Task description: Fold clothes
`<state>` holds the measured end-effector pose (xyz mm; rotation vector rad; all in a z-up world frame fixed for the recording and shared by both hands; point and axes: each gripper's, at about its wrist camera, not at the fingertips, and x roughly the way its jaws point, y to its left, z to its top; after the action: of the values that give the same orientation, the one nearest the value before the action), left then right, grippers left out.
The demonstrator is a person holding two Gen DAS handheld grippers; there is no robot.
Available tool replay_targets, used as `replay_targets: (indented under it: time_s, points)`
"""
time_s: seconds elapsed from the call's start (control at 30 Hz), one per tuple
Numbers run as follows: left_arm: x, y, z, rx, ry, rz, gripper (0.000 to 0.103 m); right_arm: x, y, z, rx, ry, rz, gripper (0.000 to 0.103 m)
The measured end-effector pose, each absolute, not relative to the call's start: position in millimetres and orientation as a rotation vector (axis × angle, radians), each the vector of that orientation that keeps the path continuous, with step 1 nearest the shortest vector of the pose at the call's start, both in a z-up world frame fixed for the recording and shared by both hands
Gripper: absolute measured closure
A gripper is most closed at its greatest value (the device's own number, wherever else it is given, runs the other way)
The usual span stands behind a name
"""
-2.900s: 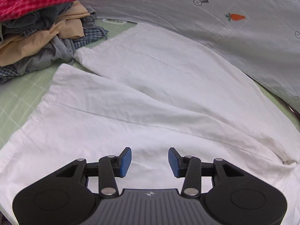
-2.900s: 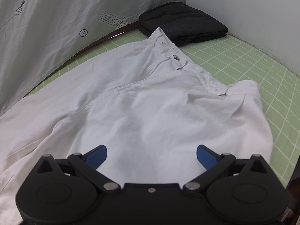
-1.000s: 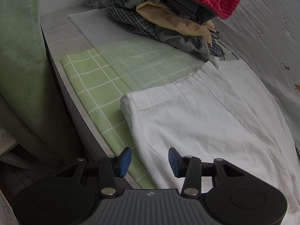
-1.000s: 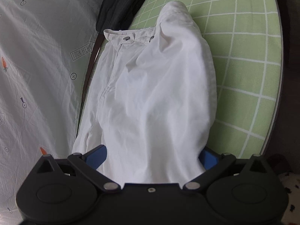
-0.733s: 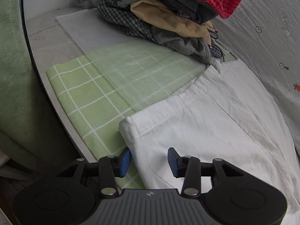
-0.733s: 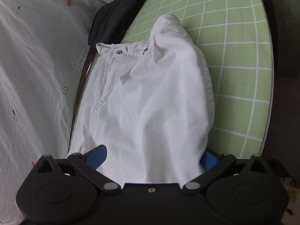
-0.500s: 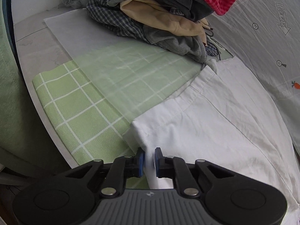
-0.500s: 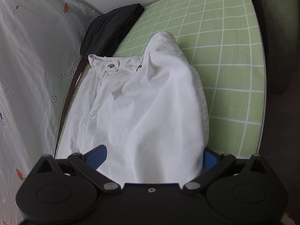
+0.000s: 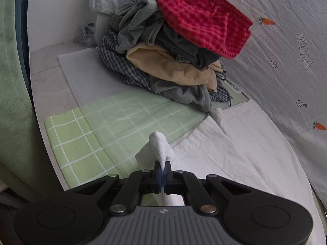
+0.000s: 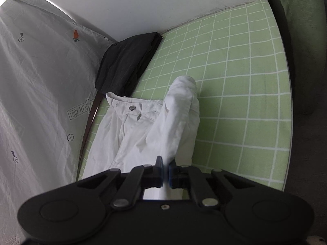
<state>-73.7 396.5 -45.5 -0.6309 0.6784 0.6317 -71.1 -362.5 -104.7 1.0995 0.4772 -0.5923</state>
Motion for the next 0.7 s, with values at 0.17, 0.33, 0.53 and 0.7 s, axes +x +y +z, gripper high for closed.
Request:
replay_targets:
  time_s: [0.17, 0.33, 0.53, 0.7]
  points:
    - [-39.6, 379.3, 3.3, -0.571, 0.568, 0.626, 0.102, -45.0, -373.2, -68.6, 1.077, 0.396, -0.506, 0.099]
    - [-4.7, 363.5, 56.9, -0.505, 0.451, 0.617, 0.102, -8.0, -381.0, -28.7, 1.056, 0.292, -0.42, 0.099]
    - [41.3, 354.1, 77.3, -0.469, 0.386, 0.627, 0.102, 34.6, -378.2, 14.5, 0.892, 0.206, -0.383, 0.099]
    - [99.8, 346.9, 36.8, -0.466, 0.511, 0.67, 0.102, 88.6, -382.3, -12.3, 0.869, 0.31, -0.454, 0.099]
